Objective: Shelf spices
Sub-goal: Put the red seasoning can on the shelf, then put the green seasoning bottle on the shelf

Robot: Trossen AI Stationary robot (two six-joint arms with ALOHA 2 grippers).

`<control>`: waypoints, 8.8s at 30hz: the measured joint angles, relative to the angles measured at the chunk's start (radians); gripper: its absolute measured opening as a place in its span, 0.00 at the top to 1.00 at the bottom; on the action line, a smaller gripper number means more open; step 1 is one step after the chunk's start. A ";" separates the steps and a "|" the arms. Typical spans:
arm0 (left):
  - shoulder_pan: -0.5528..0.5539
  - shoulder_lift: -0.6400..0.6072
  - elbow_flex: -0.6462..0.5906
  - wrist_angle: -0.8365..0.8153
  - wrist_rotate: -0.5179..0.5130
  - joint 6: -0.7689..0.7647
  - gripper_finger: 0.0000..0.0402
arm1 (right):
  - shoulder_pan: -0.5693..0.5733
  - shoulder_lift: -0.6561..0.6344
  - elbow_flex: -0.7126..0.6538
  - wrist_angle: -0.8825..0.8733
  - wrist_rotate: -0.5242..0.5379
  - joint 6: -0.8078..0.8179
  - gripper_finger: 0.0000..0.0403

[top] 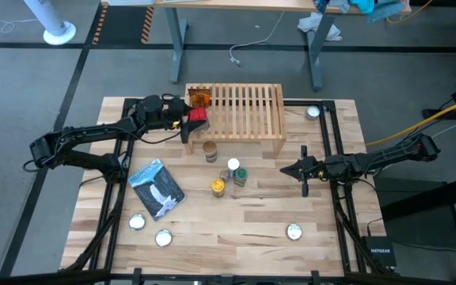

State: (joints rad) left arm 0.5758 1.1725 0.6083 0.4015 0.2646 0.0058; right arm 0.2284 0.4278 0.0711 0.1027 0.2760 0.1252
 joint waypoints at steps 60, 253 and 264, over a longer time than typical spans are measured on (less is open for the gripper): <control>0.003 -0.102 0.001 0.121 0.072 -0.008 0.24 | 0.000 0.000 0.000 -0.001 0.000 0.000 0.98; -0.890 -0.032 -0.029 -0.600 -0.643 -0.495 0.55 | 0.000 1.440 0.680 0.471 0.070 0.285 0.47; -0.890 -0.032 -0.029 -0.600 -0.643 -0.496 0.55 | 0.000 1.440 0.681 0.474 0.019 0.286 0.47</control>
State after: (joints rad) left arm -0.3141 1.1400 0.5789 -0.1989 -0.3786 -0.4900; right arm 0.2287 1.8675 0.7521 0.5769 0.2949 0.4111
